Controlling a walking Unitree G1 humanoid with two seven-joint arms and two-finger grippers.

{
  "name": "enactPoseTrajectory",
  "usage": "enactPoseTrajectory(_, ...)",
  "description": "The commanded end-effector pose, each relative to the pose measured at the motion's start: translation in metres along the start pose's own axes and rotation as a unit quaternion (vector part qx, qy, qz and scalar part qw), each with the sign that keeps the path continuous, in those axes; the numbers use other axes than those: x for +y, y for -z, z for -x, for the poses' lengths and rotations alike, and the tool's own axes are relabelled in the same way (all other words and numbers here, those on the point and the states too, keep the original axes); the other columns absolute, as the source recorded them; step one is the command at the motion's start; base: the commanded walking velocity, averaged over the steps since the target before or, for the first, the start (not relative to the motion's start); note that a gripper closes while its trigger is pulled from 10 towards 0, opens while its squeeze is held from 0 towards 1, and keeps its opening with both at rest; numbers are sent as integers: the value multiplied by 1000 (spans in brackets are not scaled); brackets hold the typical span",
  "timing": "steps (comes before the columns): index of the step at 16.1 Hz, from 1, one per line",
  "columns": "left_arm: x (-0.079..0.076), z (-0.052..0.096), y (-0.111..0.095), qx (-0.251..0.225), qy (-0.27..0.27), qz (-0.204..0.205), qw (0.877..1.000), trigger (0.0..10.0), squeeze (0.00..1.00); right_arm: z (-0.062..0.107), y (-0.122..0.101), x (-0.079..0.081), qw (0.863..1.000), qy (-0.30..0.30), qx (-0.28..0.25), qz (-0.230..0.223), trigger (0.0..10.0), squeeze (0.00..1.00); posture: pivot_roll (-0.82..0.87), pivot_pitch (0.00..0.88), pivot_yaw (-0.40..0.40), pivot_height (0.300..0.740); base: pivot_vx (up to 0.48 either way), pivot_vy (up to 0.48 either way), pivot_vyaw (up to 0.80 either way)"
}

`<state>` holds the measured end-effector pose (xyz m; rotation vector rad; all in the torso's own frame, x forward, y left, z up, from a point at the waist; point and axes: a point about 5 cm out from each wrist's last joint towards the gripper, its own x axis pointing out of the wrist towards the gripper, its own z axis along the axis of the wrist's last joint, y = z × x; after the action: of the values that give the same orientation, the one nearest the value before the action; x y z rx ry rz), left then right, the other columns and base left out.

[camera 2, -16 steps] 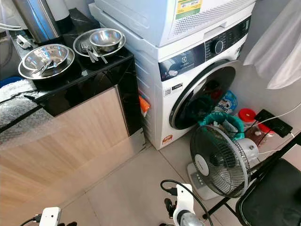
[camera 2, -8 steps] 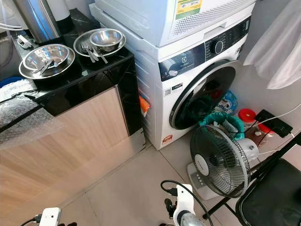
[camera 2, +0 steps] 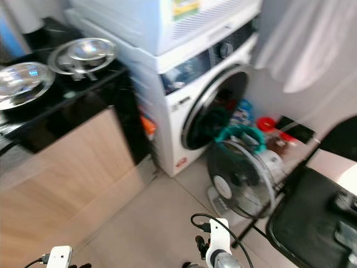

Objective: Kitchen organization

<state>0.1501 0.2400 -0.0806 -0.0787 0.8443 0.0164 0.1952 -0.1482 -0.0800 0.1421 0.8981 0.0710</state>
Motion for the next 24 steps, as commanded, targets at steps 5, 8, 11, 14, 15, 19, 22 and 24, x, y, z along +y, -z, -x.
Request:
enactPoseTrajectory(5, 5, 5, 11, 22, -7, -4, 1000, 10000, 0, 1, 5, 2, 1000, -1, 4, -9, 10000, 0, -8, 124, 68, 740, 0, 0, 0)
enactPoseTrajectory(8, 5, 5, 11, 22, -6, -3, 1000, 10000, 0, 1, 5, 2, 1000, -2, 4, -9, 10000, 0, -7, 126, 69, 740, 0, 0, 0)
enactPoseTrajectory(11, 5, 5, 11, 22, -6, -3, 1000, 10000, 0, 1, 5, 2, 1000, -3, 4, -9, 10000, 0, -6, 125, 68, 740, 0, 0, 0)
enactPoseTrajectory(14, 5, 5, 11, 22, -6, -4, 1000, 10000, 0, 1, 5, 2, 1000, -3, 4, -9, 10000, 0, -6, 125, 68, 740, 0, 0, 0)
enactPoseTrajectory(15, 5, 5, 11, 23, -6, -4, 1000, 10000, 0, 1, 5, 2, 1000, -3, 4, -10, 10000, 0, -6, 124, 69, 740, 0, 0, 0)
enactPoseTrajectory(19, 5, 5, 11, 24, -6, -4, 1000, 10000, 0, 1, 5, 2, 1000, -4, 4, -10, 10000, 0, -5, 124, 69, 740, 0, 0, 0)
enactPoseTrajectory(22, 5, 5, 11, 24, -6, -5, 1000, 10000, 0, 1, 5, 2, 1000, -4, 3, -10, 10000, 0, -5, 124, 69, 740, 0, 0, 0)
enactPoseTrajectory(24, 5, 5, 11, 25, -6, -6, 1000, 10000, 0, 1, 5, 2, 1000, -4, 4, -10, 10000, 0, -5, 124, 69, 740, 0, 0, 0)
